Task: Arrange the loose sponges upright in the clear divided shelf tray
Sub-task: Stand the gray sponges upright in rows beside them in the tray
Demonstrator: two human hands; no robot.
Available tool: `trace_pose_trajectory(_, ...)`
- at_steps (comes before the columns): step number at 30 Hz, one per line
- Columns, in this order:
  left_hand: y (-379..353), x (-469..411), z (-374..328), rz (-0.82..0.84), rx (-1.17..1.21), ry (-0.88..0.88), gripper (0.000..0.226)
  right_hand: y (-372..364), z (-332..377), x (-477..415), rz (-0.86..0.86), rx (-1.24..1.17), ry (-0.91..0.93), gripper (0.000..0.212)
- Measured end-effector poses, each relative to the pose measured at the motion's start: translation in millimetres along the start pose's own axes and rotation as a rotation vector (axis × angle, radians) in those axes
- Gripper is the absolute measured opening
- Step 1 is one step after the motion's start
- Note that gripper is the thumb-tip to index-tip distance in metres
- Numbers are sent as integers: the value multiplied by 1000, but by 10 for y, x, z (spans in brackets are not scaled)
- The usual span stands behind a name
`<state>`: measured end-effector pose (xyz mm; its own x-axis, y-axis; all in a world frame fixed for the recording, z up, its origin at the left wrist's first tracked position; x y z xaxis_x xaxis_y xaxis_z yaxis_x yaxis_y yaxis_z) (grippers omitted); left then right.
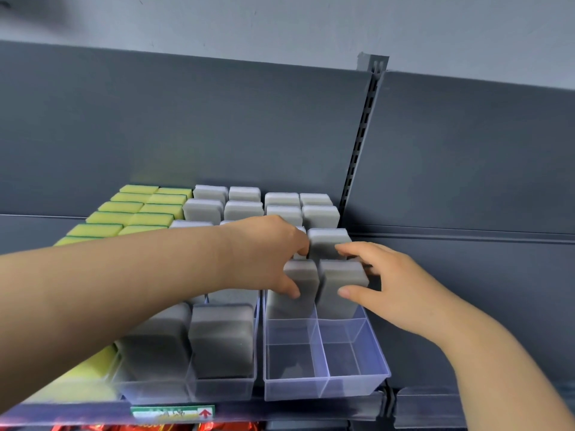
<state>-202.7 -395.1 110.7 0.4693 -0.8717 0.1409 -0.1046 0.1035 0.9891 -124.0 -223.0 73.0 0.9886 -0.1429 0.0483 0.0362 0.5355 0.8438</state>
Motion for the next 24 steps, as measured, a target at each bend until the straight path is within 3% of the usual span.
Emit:
trace_pose_trajectory(4, 62, 53, 3, -13, 7, 8, 61, 38, 76, 33, -77, 40, 27, 56)
trace_pose_trajectory(9, 295, 328, 95, -178, -69, 8, 32, 45, 394, 203, -295, -70, 198, 35)
trace_pose_trajectory(11, 357, 491, 162, -229, -81, 18, 27, -37, 608, 290, -243, -116, 274, 30)
trace_pose_trajectory(15, 351, 822, 279, -262, -64, 110, 26, -369, 950, 356, 49, 1, 318, 53)
trace_pose_trajectory(18, 307, 1061, 310, -282, -24, 164, 23, -526, 1062, 321, 104, 73, 311, 57)
trace_pose_trajectory(20, 282, 1195, 320, -227, -13, 168, 19, -561, 1083, 291, 97, 53, 307, 48)
trace_pose_trajectory(24, 191, 1327, 393, 70, 58, 239, 33, -554, 1106, 274, 101, 23, 272, 38)
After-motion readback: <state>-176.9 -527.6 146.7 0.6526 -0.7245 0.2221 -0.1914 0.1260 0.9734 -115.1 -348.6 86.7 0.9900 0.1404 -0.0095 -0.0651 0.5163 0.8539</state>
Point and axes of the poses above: each hand's wrist, its own x-axis away from the middle knuckle, its own y-axis out of the back of the hand, z = x × y, the point moved 2 cm from there along -x, towards the middle knuckle, and after that the axes turned 12 degrees about -y, right-handed, at the moved point
